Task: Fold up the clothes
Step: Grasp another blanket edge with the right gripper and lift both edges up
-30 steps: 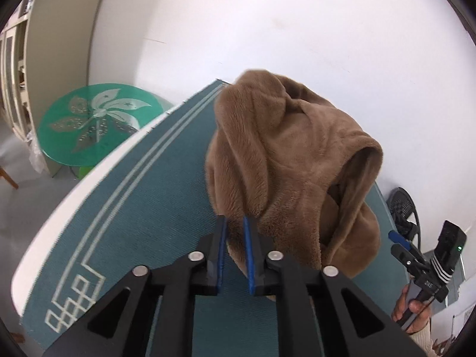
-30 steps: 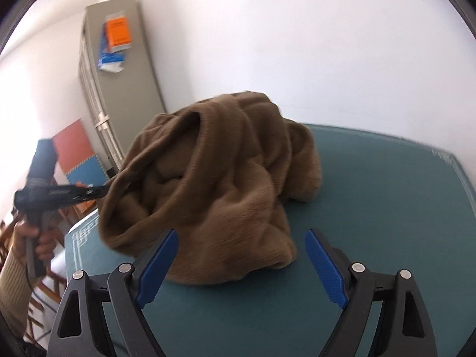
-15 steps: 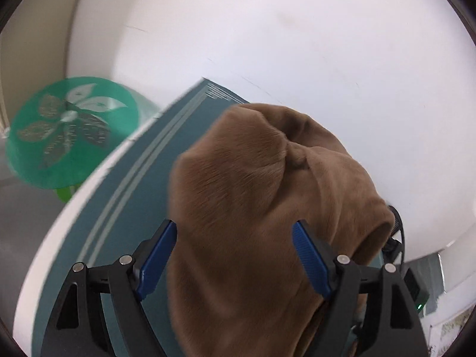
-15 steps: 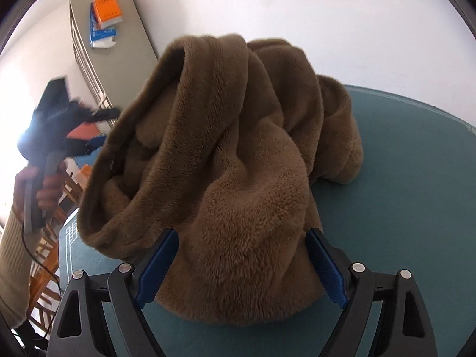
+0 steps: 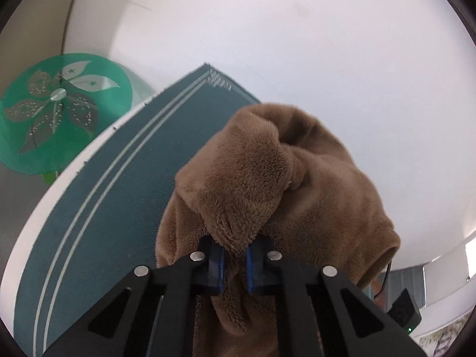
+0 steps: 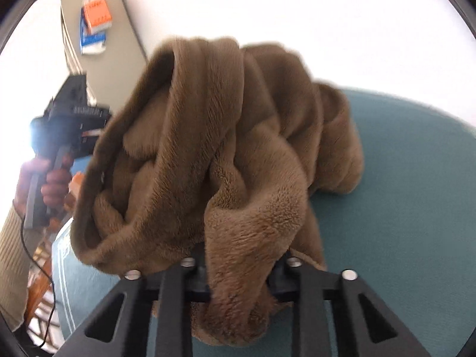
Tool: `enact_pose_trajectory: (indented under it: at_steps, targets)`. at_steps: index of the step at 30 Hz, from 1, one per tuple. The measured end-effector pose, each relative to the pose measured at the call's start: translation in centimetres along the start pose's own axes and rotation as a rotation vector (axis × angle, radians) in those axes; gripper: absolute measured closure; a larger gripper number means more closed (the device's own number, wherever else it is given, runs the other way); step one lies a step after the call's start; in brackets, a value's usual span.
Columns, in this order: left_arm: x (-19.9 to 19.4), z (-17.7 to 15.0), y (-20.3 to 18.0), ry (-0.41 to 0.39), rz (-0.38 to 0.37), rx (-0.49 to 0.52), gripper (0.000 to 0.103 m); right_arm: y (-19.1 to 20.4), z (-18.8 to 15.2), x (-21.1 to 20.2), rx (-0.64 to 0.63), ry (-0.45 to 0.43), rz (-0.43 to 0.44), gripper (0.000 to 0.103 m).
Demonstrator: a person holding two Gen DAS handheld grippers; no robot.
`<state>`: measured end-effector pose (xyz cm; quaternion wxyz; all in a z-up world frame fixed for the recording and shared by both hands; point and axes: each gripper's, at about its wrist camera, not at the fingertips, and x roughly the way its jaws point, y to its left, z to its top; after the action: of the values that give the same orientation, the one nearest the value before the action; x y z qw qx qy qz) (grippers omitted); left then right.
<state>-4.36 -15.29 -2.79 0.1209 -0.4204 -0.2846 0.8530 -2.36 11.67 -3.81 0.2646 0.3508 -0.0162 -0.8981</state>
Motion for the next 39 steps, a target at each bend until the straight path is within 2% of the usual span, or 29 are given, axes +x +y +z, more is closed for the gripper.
enact_pose_trajectory:
  at_steps: [3, 8, 13, 18, 22, 25, 30, 32, 35, 37, 39]
  targets:
    - [-2.8, -0.3, -0.7, -0.064, -0.034, -0.002, 0.093, 0.3, 0.6, -2.8, -0.018, -0.117, -0.089, 0.091]
    - [-8.2, -0.9, -2.8, -0.168, -0.115, 0.005, 0.093, 1.1, 1.7, -7.6, -0.059, -0.297, -0.235, 0.091]
    - [-14.4, -1.6, -5.1, -0.294, -0.151, 0.041, 0.093, 0.1, 2.8, -11.9, -0.061, -0.485, -0.373, 0.091]
    - [-20.3, -2.7, -7.2, -0.398, -0.221, 0.052, 0.093, 0.0, 2.9, -17.0, -0.036, -0.612, -0.454, 0.091]
    - [-24.3, -3.7, -9.2, -0.472, -0.257, 0.098, 0.093, 0.4, 3.0, -20.2, -0.047, -0.682, -0.494, 0.091]
    - [-26.7, -4.5, -10.7, -0.513, -0.251, 0.149, 0.092, 1.7, 4.1, -22.8, -0.094, -0.759, -0.536, 0.091]
    - [-28.1, -6.2, -10.9, -0.550, -0.235, 0.165, 0.092, 3.6, 9.0, -29.4, -0.118, -0.936, -0.549, 0.091]
    - [-28.7, -7.0, -10.6, -0.564, -0.240, 0.162, 0.092, 4.2, 10.8, -30.9, -0.125, -0.974, -0.551, 0.091]
    - [-30.0, -7.6, -10.5, -0.596, -0.244, 0.164, 0.092, 7.6, 13.4, -29.7, -0.162, -1.003, -0.545, 0.091]
    - [-31.8, -8.1, -10.7, -0.631, -0.260, 0.163, 0.092, 10.9, 13.9, -28.7, -0.202, -1.039, -0.570, 0.091]
    - [-33.6, -8.4, -11.0, -0.681, -0.282, 0.177, 0.092, 12.4, 13.2, -30.2, -0.219, -1.087, -0.590, 0.091]
